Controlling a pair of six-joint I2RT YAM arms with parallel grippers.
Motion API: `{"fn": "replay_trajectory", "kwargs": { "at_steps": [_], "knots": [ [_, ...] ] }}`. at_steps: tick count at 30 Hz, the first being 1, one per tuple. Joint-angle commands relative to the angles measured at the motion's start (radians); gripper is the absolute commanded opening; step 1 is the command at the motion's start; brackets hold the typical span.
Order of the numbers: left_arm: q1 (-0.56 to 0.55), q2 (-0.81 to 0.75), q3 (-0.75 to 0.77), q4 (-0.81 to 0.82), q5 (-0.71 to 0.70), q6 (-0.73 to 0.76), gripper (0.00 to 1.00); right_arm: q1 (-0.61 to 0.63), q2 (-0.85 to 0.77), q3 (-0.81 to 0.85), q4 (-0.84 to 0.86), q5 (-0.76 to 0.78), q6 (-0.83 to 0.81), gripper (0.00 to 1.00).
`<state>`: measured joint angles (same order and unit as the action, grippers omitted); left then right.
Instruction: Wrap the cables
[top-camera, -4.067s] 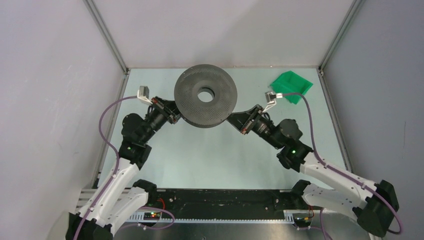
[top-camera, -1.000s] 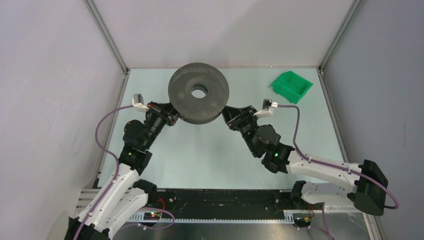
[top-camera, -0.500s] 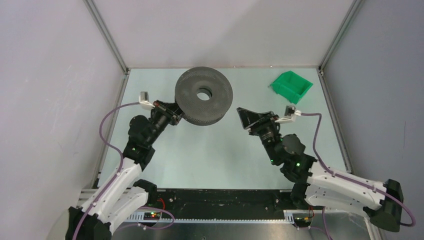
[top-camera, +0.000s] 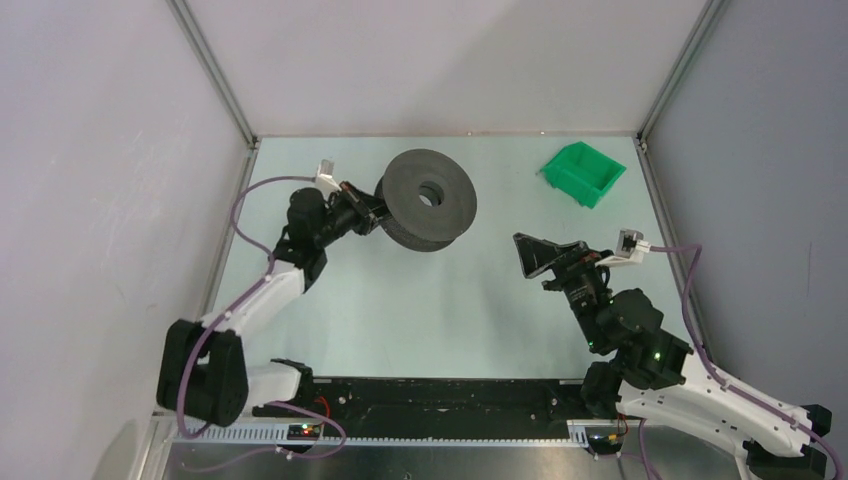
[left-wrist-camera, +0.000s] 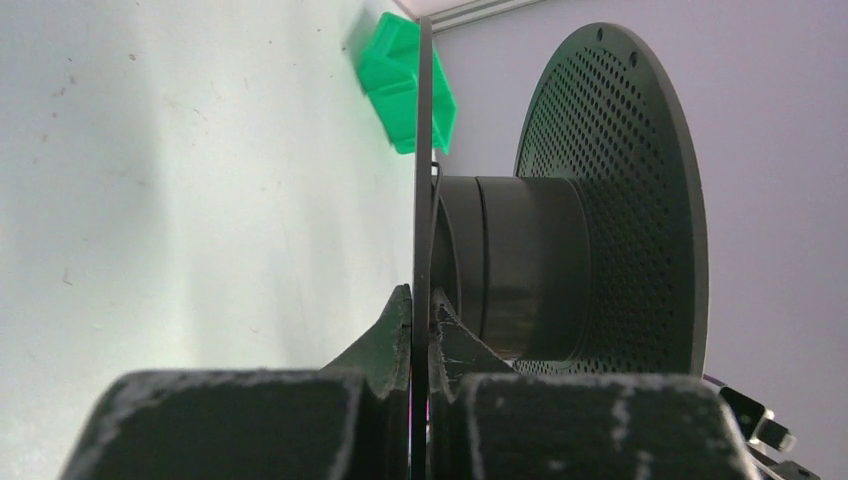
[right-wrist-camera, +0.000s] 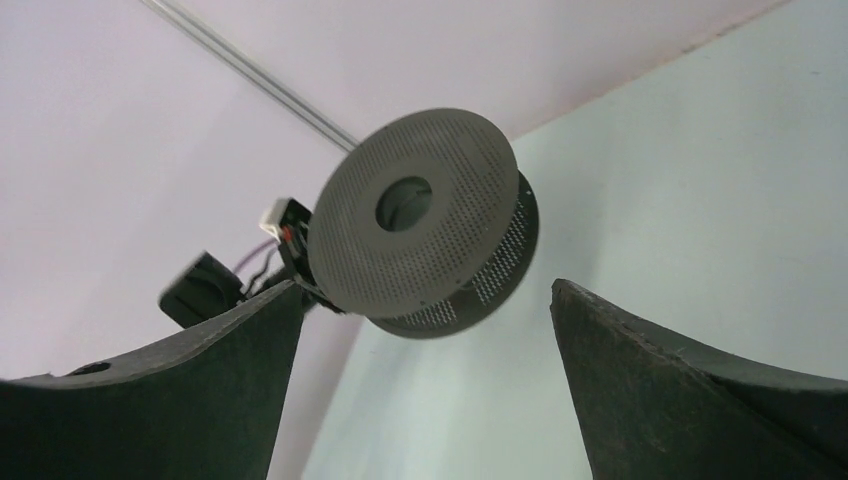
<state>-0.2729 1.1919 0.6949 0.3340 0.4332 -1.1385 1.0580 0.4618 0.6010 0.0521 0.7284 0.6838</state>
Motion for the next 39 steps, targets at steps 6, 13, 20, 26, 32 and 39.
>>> {"fn": "replay_trajectory", "kwargs": {
  "at_steps": [6, 13, 20, 26, 32, 39],
  "knots": [
    [0.025, 0.288, 0.200, 0.098, 0.173, 0.118, 0.00, -0.004, -0.025, -0.007, -0.147, 0.056, -0.063, 0.98],
    [0.043, 0.504, 0.294, 0.097, 0.188, 0.156, 0.00, -0.020, 0.009, -0.006, -0.143, 0.035, -0.075, 0.99],
    [0.062, 0.639, 0.356, 0.096, 0.209, 0.198, 0.00, -0.072, 0.010, -0.009, -0.161, 0.011, -0.052, 0.99],
    [0.089, 0.720, 0.385, 0.082, 0.219, 0.229, 0.01, -0.151, 0.010, -0.042, -0.164, -0.058, -0.007, 0.99],
    [0.107, 0.764, 0.409, 0.044, 0.227, 0.278, 0.10, -0.229, 0.021, -0.049, -0.157, -0.138, 0.012, 0.99],
    [0.120, 0.761, 0.426, -0.043, 0.196, 0.353, 0.22, -0.277, 0.040, -0.063, -0.141, -0.192, 0.025, 0.99]
  ]
}}
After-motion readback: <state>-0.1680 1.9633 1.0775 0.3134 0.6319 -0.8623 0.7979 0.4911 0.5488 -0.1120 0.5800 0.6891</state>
